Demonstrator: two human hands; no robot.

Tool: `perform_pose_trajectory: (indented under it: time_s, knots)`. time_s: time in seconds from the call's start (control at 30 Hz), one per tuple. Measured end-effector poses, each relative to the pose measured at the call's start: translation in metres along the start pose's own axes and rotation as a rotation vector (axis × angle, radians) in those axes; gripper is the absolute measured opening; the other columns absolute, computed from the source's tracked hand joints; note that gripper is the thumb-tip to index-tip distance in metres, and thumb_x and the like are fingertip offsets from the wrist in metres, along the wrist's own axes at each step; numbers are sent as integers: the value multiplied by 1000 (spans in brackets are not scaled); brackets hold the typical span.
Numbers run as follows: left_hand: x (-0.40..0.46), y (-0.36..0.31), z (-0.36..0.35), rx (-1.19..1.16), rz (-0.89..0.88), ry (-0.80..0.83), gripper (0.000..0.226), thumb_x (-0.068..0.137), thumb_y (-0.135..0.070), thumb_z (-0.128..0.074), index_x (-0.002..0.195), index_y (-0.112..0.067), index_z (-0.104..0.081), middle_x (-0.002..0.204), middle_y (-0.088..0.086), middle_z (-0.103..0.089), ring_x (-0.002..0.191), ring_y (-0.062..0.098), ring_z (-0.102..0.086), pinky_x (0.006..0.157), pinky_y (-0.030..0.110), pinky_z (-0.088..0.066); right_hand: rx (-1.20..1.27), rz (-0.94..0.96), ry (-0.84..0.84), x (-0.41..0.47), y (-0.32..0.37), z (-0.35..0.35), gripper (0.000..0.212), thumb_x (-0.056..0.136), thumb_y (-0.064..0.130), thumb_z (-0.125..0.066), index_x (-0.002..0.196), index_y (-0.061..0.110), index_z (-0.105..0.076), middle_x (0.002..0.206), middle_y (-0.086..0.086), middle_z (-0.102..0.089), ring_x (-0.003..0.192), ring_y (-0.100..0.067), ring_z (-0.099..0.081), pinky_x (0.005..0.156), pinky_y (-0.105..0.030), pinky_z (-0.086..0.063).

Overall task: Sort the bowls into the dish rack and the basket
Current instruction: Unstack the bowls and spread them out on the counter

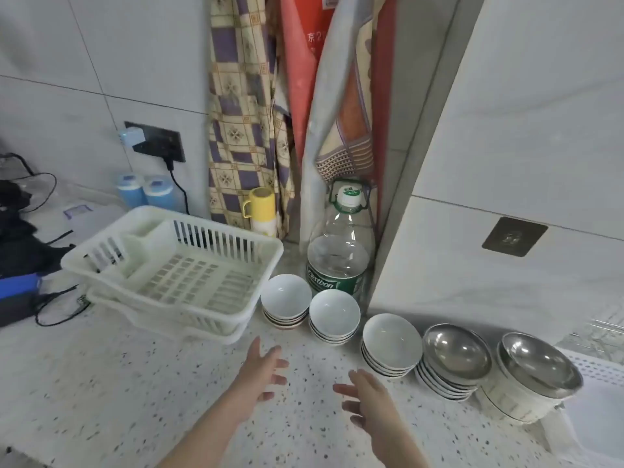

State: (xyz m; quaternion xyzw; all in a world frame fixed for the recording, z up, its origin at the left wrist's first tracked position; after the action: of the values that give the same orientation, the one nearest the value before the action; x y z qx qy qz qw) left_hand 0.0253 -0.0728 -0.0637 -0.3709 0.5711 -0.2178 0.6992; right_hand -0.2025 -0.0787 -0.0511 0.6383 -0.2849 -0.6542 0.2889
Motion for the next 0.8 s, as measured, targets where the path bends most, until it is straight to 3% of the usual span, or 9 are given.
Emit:
perform_pose_trajectory:
  time_s: [0.13,0.23,0.3,0.37,0.53,0.6,0.63,0.7,0.8]
  knots:
    - [35,-21,3,-177,62,14,72,99,-37,-53,153,-41,-5,106,5,-70,79,22,-69,61,30,-49,13,-47,-94,31,19,-39,43,98,35,-49,135,15,-44,90,-1,-74,62,-15,-52,55,-25,-33]
    - [54,-31,7,-179,52,-38,48,99,-37,-54,140,-31,-29,100,3,-72,66,19,-63,54,25,-42,34,-64,-175,46,29,-62,41,97,34,-45,130,10,-48,90,-2,-74,56,-16,-52,50,-24,-32]
    - [66,-35,12,-202,30,-89,26,98,-34,-54,119,-19,-52,92,-2,-73,55,15,-53,45,21,-33,78,-48,-204,54,31,-67,41,97,31,-43,129,8,-49,90,-4,-74,53,-16,-50,49,-24,-31]
    - [76,-36,16,-212,13,-119,18,97,-34,-54,101,-19,-63,87,-5,-74,51,13,-44,41,21,-29,106,-23,-263,61,32,-65,41,97,31,-44,131,9,-46,90,-4,-74,52,-16,-49,49,-25,-32]
    - [92,-41,18,-123,-82,-126,22,96,-44,-53,77,-34,-55,79,-6,-76,49,16,-46,55,28,-36,52,29,-412,71,29,-61,33,96,30,-41,123,11,-46,73,6,-74,44,-16,-54,46,-23,-35]
    - [95,-47,15,-60,-154,-127,17,96,-42,-53,89,-28,-60,79,-9,-74,62,22,-64,57,31,-41,46,29,-450,75,30,-60,30,95,25,-40,118,9,-48,68,6,-73,44,-16,-51,45,-22,-36]
    - [96,-51,13,-41,-202,-129,19,97,-38,-54,107,-23,-59,84,-10,-72,71,23,-71,55,35,-44,52,25,-464,76,31,-60,29,93,21,-40,117,7,-50,66,5,-73,45,-16,-49,44,-22,-36]
    - [99,-58,10,-13,-273,-126,39,97,-25,-53,135,-22,-43,99,-7,-69,73,17,-75,62,46,-53,70,10,-475,78,33,-60,31,90,13,-39,117,4,-51,63,2,-72,47,-16,-46,42,-21,-34]
    - [106,-59,10,3,-264,-108,42,95,-14,-48,136,-18,-43,87,-8,-69,69,17,-73,83,46,-52,77,16,-481,79,38,-57,36,86,7,-36,119,3,-50,64,-5,-72,49,-18,-42,42,-23,-33]
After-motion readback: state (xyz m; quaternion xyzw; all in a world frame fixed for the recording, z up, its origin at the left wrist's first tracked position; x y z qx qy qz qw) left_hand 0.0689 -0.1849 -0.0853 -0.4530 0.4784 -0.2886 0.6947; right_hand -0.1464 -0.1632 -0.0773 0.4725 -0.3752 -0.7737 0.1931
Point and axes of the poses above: each hand's wrist, its own x-axis towards the middle knuckle, its own z-axis out of the back of the hand, y = z × x, the point moved 10 cm from there along x, towards the middle knuckle
